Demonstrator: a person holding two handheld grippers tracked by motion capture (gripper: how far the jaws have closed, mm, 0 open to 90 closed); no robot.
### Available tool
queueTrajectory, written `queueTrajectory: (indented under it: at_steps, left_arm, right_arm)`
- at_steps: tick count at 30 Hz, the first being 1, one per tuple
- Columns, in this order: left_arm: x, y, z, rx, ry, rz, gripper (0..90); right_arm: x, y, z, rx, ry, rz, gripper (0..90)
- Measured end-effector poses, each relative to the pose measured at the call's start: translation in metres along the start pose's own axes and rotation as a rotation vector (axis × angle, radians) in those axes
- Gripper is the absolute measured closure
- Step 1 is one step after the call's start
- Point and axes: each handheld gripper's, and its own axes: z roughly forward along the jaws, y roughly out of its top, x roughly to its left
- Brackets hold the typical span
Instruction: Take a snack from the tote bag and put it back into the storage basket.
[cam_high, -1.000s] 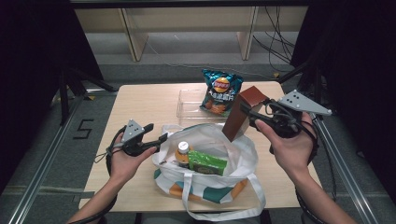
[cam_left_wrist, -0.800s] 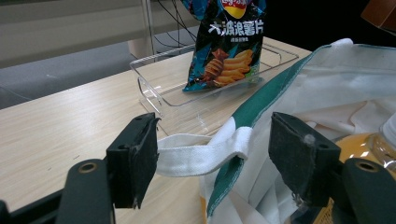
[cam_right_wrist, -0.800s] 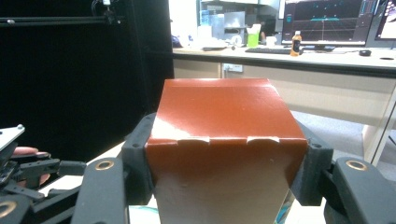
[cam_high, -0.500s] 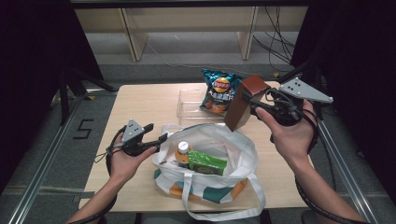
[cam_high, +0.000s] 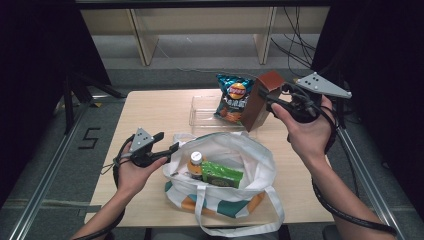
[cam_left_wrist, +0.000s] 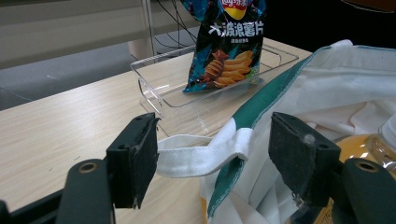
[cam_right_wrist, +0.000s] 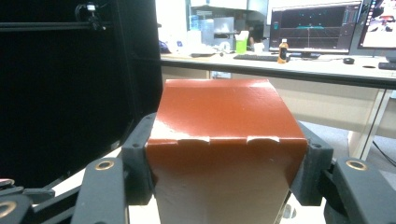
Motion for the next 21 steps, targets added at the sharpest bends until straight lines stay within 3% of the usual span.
queueTrajectory:
  at_steps: [4,5,20,21]
  left_arm:
    - [0.0,0.0,0.0,0.0,0.001,-0.003,32.5]
    - [0.0,0.0,0.0,0.001,0.001,-0.003,32.5]
    - [0.0,0.0,-0.001,-0.001,0.0,-0.007,32.6]
    - [0.0,0.0,0.0,-0.001,0.0,-0.007,32.6]
  right_arm:
    - [-0.002,0.0,0.005,0.007,-0.007,0.017,39.4]
    - [-0.004,0.0,0.006,0.004,-0.009,0.001,39.4]
    - [-0.013,-0.001,0.026,0.018,-0.04,-0.008,39.4]
    - [-0.013,-0.001,0.027,0.026,-0.046,0.009,39.4]
